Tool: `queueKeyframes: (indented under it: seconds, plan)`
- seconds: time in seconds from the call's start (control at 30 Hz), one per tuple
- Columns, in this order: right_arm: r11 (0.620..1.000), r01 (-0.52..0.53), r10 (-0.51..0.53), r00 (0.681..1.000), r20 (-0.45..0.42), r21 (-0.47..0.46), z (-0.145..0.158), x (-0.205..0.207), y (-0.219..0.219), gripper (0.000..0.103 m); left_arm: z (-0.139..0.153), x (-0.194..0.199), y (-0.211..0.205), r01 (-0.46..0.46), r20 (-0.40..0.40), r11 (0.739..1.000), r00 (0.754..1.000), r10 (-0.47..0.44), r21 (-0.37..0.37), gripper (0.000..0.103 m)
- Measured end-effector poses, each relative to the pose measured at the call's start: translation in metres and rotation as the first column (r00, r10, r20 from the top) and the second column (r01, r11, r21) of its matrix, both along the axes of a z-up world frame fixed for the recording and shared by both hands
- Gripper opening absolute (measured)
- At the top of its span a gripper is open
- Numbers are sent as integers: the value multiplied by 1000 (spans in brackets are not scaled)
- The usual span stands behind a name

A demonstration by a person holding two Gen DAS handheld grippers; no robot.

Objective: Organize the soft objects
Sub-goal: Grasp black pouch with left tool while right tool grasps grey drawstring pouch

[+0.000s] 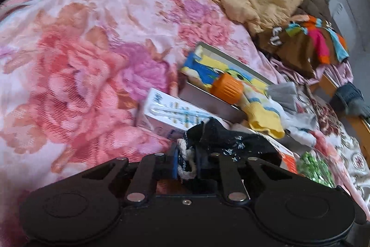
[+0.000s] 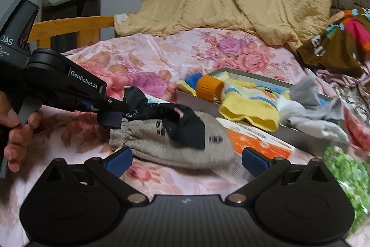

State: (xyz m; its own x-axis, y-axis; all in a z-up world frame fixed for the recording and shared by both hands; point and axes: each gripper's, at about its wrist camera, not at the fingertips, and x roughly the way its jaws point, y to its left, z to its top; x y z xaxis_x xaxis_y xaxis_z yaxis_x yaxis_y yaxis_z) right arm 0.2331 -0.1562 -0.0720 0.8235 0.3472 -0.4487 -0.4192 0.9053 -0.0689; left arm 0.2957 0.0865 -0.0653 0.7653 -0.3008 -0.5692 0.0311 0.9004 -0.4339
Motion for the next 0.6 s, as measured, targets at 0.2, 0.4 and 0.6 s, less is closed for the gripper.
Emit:
queueKeyframes:
  seconds: [0.2, 0.4, 0.6]
  plan:
    - [999, -50, 50, 999, 1, 8, -1, 14, 9, 103, 8, -6, 4, -60, 44, 996, 997, 57, 66, 15]
    - [993, -112, 113, 993, -24, 29, -1, 23, 14, 103, 14, -10, 7, -119, 90, 983, 990, 107, 142, 14]
    - [990, -142, 143, 987, -66, 21, -7, 26, 22, 90, 9, -8, 9, -112, 62, 986, 993, 105, 122, 14]
